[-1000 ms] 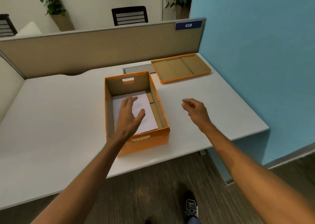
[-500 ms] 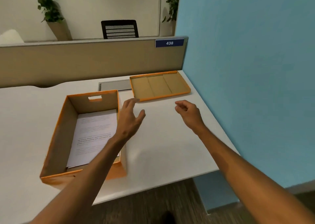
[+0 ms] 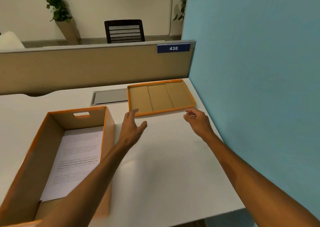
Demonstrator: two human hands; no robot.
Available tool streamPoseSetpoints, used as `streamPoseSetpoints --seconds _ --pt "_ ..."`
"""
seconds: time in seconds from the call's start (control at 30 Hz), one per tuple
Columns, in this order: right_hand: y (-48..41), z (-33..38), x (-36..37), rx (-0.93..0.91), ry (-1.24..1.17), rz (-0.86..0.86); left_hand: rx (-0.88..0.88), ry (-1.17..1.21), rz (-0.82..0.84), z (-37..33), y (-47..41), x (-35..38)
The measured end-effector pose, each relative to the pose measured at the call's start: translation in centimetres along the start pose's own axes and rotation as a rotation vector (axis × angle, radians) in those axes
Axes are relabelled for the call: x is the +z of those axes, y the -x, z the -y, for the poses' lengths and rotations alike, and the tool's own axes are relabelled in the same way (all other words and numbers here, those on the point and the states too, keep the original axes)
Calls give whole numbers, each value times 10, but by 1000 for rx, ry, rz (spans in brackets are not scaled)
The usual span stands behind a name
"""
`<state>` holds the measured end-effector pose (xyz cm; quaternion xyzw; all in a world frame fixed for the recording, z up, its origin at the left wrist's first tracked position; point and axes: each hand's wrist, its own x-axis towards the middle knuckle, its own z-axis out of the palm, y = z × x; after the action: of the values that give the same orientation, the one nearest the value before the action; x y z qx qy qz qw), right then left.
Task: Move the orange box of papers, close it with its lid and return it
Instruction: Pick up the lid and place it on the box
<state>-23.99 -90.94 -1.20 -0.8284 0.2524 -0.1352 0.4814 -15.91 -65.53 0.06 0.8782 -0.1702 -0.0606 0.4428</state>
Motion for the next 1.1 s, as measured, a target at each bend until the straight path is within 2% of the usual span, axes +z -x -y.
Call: streamPoseSetpoints --seconds 0.43,0.57,0.9,1.1 --pt "-144 -67 21 169 167 16 -296 -17 28 74 -135 52" --pt "-177 -84 25 221 184 -73 -370 -27 11 90 -157 59" --pt "-220 -105 33 433 75 -45 -569 30 -61 116 -189 70" --pt "-225 -101 33 450 -3 -115 -569 156 -134 114 -189 67"
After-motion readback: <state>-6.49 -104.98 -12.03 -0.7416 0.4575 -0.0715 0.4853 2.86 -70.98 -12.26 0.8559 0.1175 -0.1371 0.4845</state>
